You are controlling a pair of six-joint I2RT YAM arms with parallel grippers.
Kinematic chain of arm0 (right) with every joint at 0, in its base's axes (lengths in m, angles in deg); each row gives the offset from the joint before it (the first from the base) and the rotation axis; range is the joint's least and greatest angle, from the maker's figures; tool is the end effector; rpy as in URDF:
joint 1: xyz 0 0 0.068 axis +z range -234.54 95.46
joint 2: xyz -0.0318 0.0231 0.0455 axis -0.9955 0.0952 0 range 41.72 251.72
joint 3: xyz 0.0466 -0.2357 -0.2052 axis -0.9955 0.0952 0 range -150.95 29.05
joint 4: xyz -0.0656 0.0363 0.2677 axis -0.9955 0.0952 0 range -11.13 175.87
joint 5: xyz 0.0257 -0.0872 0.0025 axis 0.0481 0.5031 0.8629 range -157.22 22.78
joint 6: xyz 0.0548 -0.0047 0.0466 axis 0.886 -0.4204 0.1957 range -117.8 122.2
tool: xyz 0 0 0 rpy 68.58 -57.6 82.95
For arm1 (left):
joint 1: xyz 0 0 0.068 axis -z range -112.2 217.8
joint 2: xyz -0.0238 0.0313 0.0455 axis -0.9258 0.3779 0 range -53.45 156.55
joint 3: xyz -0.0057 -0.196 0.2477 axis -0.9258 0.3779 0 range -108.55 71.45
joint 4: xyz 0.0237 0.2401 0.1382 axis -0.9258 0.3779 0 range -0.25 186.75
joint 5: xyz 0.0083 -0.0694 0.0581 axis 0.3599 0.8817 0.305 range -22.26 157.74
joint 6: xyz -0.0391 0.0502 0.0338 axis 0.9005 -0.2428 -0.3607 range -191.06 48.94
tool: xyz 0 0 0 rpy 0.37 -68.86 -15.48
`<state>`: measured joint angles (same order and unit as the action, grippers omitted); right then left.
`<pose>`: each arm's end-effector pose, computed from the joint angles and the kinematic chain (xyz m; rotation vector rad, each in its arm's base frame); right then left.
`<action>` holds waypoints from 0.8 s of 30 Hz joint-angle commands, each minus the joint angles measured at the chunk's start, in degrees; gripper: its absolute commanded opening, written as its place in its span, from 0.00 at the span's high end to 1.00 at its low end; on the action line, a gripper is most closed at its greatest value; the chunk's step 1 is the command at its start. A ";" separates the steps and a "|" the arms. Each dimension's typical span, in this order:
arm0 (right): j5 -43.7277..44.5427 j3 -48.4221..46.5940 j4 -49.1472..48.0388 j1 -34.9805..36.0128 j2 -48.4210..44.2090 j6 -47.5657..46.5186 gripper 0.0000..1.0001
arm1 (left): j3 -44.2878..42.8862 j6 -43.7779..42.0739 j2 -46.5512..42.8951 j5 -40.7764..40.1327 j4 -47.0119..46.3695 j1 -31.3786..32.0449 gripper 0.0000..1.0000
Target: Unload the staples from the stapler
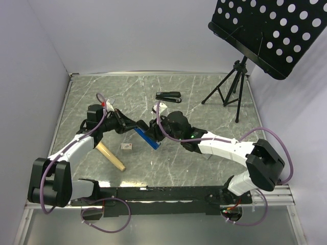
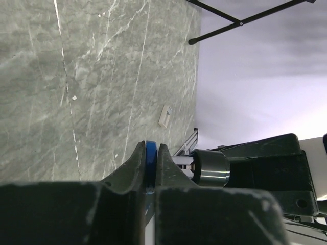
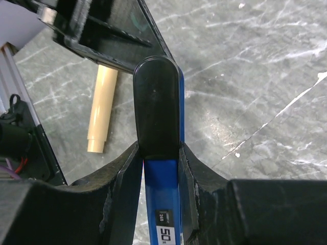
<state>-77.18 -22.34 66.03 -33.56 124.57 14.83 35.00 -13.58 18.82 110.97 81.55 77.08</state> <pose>0.2205 0.2883 0.2912 -0.7730 1.8429 0.9026 0.2680 -0.0852 0.2477 -0.4143 2.2129 -1.4537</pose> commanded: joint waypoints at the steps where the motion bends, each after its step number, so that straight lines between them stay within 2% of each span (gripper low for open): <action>1: 1.78 -3.98 -6.14 0.17 -0.05 0.21 1.00 | -1.52 -0.17 -0.82 4.15 1.08 0.92 0.99; 2: 1.96 -3.80 -6.40 0.26 -0.14 0.30 1.00 | -2.04 -0.34 -0.55 4.15 1.52 0.92 0.99; 5: 2.22 -2.75 -7.81 0.26 -0.93 0.73 1.00 | -3.10 -0.96 0.41 3.45 3.28 0.92 0.84; 6: 2.22 -2.66 -7.90 0.26 -1.11 0.82 1.00 | -3.10 -0.87 0.59 3.62 3.20 0.92 0.74; 8: 2.13 -2.83 -7.73 0.26 -1.11 1.00 1.00 | -3.02 -0.70 1.12 3.71 2.85 0.92 0.67; 9: 2.13 -3.09 -7.55 0.26 -0.94 1.09 1.00 | -2.93 -0.52 1.29 3.80 2.41 1.00 0.60; 11: 2.31 -3.36 -7.03 0.26 -0.58 1.09 1.00 | -2.75 -0.61 1.91 4.41 1.88 1.09 0.56; 13: 2.14 -3.62 -7.02 0.26 -0.14 1.18 1.00 | -2.49 -0.87 2.26 4.59 1.44 1.27 0.63; 15: 1.43 -3.71 -7.37 0.26 0.47 1.35 1.00 | -2.58 -1.13 2.52 4.68 1.00 1.44 0.75; 21: -2.52 -4.06 -7.37 0.26 1.53 0.83 1.00 | -4.16 -3.86 4.19 3.62 3.46 1.62 0.99; 24: -7.60 -5.81 -4.49 0.26 2.40 -0.84 0.99 | -4.16 -4.04 4.46 3.01 3.03 1.62 0.99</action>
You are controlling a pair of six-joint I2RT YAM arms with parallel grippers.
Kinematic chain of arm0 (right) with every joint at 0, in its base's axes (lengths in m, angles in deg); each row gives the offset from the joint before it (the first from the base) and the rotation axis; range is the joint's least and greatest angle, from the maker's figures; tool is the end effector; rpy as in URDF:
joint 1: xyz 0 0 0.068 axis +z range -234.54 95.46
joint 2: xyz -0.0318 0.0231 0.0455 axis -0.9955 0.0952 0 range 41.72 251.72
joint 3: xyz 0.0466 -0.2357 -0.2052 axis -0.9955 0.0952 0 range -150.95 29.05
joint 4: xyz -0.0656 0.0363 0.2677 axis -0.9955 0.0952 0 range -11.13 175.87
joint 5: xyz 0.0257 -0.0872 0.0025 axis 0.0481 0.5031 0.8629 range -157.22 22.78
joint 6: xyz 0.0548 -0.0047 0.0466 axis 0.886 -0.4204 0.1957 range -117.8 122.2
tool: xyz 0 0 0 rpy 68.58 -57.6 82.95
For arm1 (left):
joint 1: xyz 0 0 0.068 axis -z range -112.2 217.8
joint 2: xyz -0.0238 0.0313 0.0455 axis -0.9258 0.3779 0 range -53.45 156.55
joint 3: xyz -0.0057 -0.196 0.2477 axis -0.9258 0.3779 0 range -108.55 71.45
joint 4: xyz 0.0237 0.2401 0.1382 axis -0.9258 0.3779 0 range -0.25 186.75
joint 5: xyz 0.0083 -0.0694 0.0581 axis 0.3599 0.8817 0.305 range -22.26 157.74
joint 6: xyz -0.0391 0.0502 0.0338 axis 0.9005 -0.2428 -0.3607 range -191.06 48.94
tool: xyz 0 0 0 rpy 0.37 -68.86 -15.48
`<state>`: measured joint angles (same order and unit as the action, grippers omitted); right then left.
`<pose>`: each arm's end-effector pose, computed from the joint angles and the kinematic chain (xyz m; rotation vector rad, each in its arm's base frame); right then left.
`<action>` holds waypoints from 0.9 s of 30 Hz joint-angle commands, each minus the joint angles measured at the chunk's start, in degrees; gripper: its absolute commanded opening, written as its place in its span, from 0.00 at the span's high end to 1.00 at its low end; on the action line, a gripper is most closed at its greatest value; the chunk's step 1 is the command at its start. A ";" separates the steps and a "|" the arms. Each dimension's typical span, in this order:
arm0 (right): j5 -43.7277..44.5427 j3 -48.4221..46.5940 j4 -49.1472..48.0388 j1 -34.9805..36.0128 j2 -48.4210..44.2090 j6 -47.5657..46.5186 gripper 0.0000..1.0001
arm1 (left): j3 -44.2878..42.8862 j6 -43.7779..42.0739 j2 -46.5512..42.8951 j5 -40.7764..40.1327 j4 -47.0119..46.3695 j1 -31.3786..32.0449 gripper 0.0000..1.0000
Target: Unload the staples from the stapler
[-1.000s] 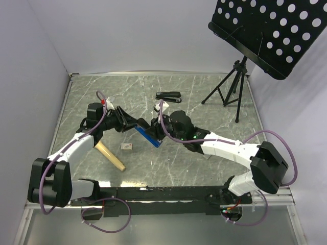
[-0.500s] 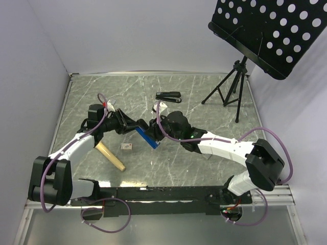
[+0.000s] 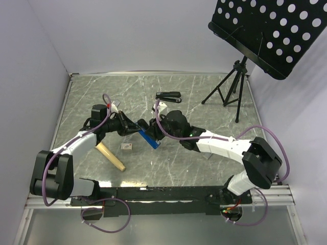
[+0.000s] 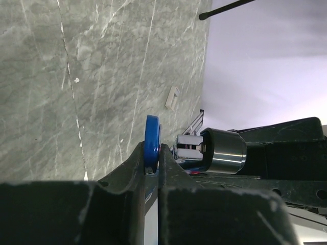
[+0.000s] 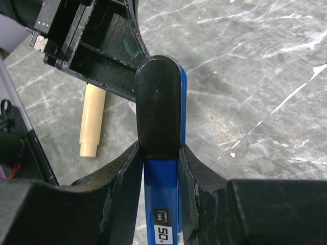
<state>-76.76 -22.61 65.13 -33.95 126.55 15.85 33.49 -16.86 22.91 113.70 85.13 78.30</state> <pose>0.2274 0.2922 0.2829 -0.7493 1.8689 0.8982 0.2737 -0.0943 0.2328 -0.3708 2.3202 -1.4762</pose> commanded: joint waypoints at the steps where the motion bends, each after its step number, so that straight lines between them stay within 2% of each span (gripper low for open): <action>1: -8.04 -6.17 -2.45 0.57 0.59 -1.52 0.94 | -2.65 -0.76 0.37 0.10 -0.65 0.40 0.99; 2: -7.52 -7.22 -1.65 0.56 0.68 -1.09 0.77 | -2.74 -1.02 0.28 0.01 -0.65 0.40 0.99; 3: -6.03 -7.58 -0.25 0.22 0.51 -0.12 0.66 | -3.09 -1.37 0.63 0.01 -0.13 0.40 0.99; 4: -6.63 -8.54 0.37 -0.22 0.33 1.71 0.49 | -3.26 -1.72 0.81 0.01 0.22 0.48 0.99; 7: -10.14 -11.87 4.50 -2.16 0.24 3.31 0.32 | -3.62 -3.56 1.07 0.54 1.19 0.48 0.99; 10: -10.32 -15.38 9.41 -2.60 1.11 1.13 0.27 | -3.79 -5.15 0.72 -0.16 2.16 0.83 0.99; 15: -9.97 -21.11 16.54 -2.78 4.72 -0.90 0.27 | -4.14 -5.77 -0.42 0.63 1.81 1.54 0.99; 18: -10.41 -23.13 17.26 -2.86 6.57 -0.91 0.28 | -4.58 -6.21 -0.77 0.54 2.69 1.71 0.99; 22: -9.97 -23.40 16.81 -2.78 8.23 -0.99 0.35 | -3.97 -4.45 -1.12 1.94 1.11 1.71 0.99; 27: -9.18 -24.28 18.57 -2.69 9.82 -1.34 0.34 | -4.50 -4.89 -1.74 2.38 2.07 1.71 0.99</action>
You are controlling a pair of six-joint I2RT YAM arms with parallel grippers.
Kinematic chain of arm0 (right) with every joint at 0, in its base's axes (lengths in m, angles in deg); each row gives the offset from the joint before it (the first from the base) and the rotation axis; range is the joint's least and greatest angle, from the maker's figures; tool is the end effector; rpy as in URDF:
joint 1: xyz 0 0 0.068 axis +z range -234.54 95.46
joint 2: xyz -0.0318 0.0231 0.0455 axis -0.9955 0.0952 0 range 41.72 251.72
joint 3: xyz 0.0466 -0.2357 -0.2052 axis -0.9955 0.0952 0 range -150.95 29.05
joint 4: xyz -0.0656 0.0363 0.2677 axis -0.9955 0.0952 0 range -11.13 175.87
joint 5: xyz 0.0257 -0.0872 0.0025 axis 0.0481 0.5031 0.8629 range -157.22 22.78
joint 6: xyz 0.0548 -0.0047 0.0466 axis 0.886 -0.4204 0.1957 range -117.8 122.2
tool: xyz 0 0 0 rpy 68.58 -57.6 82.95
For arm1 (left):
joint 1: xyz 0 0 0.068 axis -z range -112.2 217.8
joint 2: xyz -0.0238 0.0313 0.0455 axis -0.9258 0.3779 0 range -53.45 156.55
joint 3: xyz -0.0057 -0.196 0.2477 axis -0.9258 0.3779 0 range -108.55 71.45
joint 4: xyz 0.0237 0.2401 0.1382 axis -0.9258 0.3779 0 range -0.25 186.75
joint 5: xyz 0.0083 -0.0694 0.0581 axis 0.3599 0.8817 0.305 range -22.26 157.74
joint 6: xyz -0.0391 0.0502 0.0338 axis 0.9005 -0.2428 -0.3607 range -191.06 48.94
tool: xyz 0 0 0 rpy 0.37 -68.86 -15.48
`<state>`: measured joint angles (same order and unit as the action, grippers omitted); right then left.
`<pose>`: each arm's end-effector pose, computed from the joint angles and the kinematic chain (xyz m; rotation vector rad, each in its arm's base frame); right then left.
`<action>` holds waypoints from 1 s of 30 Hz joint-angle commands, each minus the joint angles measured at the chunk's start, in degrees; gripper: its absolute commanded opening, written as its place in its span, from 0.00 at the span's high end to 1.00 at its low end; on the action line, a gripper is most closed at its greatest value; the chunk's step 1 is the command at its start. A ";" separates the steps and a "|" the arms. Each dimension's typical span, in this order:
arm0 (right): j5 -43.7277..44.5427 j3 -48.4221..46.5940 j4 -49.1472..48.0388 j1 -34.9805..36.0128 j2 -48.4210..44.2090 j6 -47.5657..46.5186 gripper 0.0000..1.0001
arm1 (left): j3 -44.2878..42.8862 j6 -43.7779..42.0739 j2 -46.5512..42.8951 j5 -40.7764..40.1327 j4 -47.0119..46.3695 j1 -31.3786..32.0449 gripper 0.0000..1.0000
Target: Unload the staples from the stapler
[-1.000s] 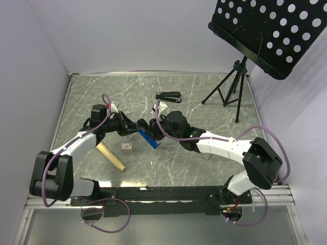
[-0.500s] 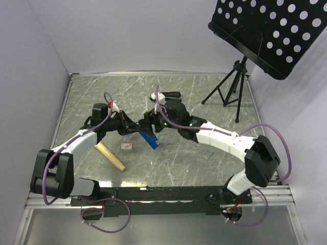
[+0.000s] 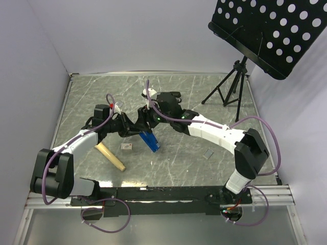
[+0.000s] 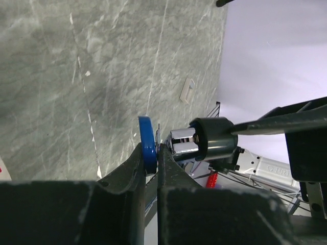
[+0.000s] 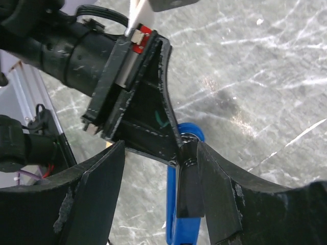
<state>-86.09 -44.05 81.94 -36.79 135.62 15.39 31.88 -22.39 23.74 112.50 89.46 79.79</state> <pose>0.2730 0.3290 0.3311 -0.8395 1.9350 0.9925 0.2737 -0.1011 0.2308 -0.2832 2.3705 -1.4163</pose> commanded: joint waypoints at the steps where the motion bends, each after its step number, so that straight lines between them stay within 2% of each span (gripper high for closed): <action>1: 0.24 -3.19 2.20 0.15 1.45 -0.89 0.35 | -2.97 0.64 -2.66 4.02 -2.25 0.23 0.99; 6: 0.06 -2.84 2.03 0.15 1.81 -0.36 0.39 | -1.91 2.31 -3.01 5.61 -4.80 0.23 0.99; 9: 1.91 -3.45 2.90 0.15 1.45 -0.18 0.34 | -2.00 1.44 -2.83 5.00 -3.49 0.23 0.99; 14: 5.33 -7.75 10.53 0.07 0.23 1.22 0.34 | -2.35 -0.50 -2.57 4.12 -1.21 0.23 0.99; 17: 5.34 -8.20 11.26 -0.02 -0.92 1.14 0.29 | -2.88 -2.60 -2.40 2.63 0.11 0.23 0.99; 22: 4.82 -9.69 13.36 -0.55 1.79 0.70 0.27 | -2.18 -1.56 -2.48 5.78 -2.60 0.23 0.99; 30: 1.12 -9.08 12.40 -0.90 4.79 1.04 0.36 | -3.84 -4.10 -1.78 6.23 0.03 0.23 0.99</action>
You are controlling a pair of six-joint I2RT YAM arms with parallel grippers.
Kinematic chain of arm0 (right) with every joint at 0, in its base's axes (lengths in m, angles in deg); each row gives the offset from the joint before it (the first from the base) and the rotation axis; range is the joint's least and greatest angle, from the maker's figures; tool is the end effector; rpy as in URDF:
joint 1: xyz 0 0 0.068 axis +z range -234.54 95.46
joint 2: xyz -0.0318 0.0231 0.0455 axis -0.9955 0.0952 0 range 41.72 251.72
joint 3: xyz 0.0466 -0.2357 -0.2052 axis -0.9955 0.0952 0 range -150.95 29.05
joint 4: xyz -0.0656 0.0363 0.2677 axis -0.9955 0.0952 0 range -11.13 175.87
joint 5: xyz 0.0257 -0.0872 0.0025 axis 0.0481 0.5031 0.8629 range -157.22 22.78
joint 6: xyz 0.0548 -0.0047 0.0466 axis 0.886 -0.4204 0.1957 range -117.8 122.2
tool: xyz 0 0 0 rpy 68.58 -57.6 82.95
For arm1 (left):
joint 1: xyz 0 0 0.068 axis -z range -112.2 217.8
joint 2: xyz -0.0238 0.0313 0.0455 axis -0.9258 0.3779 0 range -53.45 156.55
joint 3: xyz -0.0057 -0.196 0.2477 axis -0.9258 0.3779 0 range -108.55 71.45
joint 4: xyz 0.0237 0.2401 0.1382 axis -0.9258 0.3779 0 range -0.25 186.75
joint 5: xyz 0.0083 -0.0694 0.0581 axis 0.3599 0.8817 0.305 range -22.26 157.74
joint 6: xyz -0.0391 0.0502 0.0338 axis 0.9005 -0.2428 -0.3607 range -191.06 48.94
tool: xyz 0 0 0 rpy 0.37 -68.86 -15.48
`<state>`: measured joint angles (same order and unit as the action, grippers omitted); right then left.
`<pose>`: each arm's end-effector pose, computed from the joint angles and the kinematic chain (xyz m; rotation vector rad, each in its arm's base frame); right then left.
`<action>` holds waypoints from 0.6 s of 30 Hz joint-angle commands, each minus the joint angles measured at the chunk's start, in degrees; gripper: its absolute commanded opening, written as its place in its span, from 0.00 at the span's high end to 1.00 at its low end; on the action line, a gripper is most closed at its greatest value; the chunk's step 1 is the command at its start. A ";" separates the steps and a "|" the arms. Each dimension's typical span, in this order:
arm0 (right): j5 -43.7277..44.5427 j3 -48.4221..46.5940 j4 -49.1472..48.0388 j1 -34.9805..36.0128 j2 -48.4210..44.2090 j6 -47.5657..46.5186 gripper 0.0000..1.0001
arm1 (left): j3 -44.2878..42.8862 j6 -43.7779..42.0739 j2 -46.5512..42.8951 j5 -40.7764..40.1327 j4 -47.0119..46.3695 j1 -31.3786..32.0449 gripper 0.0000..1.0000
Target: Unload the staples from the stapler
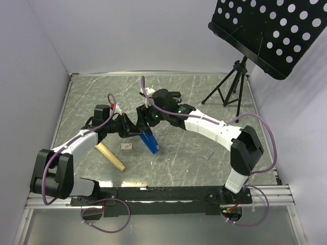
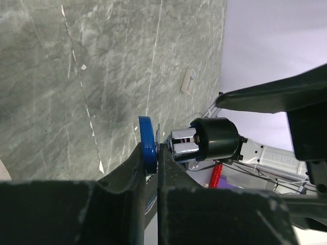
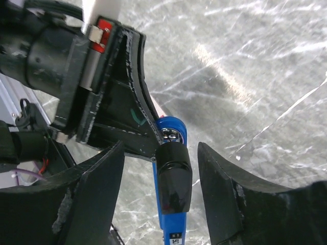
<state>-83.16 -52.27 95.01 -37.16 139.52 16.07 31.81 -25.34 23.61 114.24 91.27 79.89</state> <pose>0.2869 0.3358 0.3312 -0.8149 2.1080 0.8996 0.2701 -0.1021 0.2297 -0.2179 2.3886 -1.4263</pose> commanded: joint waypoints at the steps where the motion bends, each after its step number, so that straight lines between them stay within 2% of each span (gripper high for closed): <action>1: -2.24 -0.77 -0.85 -0.44 1.08 0.11 0.38 | -3.95 -1.41 -1.65 4.39 -1.70 0.12 0.99; 3: -1.64 -0.86 -0.32 -0.44 1.43 0.02 0.42 | -3.96 -1.16 -1.65 4.74 -1.78 0.12 0.99; 4: -0.68 -0.77 -0.41 -0.44 1.34 0.02 0.49 | -3.87 -0.72 -1.65 4.83 -2.57 0.12 0.99; 6: -0.23 1.15 -1.54 -0.62 0.03 0.63 0.68 | -3.87 -0.28 -1.12 4.92 -2.84 0.12 0.99; 7: -0.14 1.95 -2.42 -1.05 -0.59 0.89 0.72 | -5.09 -1.06 -0.68 2.57 0.82 0.03 0.99; 10: -0.58 3.62 -3.40 -2.19 -2.61 1.95 0.74 | -7.73 -4.05 2.30 -1.14 6.21 -1.54 0.99; 13: -0.66 5.55 -3.22 -3.34 -4.98 1.95 0.74 | -6.16 -1.77 3.54 1.57 4.20 -5.50 0.99; 18: -3.03 10.47 -4.09 -6.24 -8.58 1.87 0.74 | -7.12 -3.35 4.24 -1.16 6.49 -6.82 0.99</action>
<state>-83.89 -45.03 91.65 -41.27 136.28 17.60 28.01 -28.64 28.42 111.86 98.79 73.71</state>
